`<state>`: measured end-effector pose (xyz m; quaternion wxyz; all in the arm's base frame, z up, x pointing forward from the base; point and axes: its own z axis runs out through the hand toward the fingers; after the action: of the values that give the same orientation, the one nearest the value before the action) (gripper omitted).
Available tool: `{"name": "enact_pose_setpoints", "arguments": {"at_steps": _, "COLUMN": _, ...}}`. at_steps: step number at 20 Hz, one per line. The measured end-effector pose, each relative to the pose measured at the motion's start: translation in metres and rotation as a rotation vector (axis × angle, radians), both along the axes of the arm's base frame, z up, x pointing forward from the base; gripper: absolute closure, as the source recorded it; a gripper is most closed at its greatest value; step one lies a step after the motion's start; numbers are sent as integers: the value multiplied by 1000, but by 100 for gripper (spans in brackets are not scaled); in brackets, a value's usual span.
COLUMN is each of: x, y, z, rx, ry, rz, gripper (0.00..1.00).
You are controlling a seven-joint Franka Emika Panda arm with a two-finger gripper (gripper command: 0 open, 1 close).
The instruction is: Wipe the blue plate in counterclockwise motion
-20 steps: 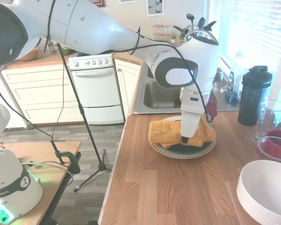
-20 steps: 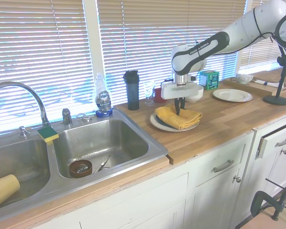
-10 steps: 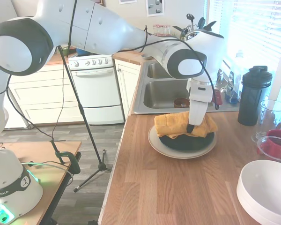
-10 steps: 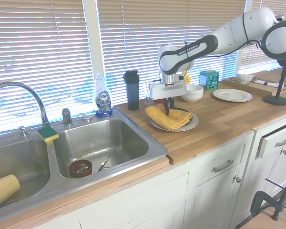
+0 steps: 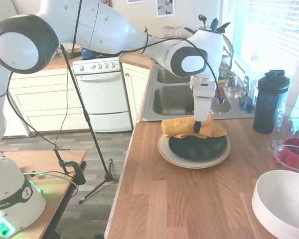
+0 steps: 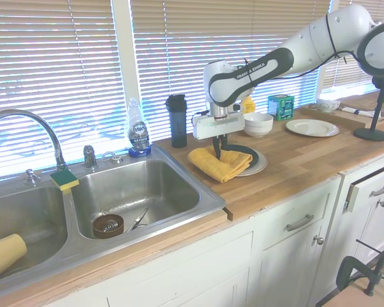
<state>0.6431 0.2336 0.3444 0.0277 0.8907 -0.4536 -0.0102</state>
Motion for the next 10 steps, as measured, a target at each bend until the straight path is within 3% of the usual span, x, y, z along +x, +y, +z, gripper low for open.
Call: {"name": "enact_pose_setpoints", "arguments": {"at_steps": 10, "x": -30, "y": -93, "z": -5, "rx": 77, "ry": -17, "rz": -80, "gripper": 100}}
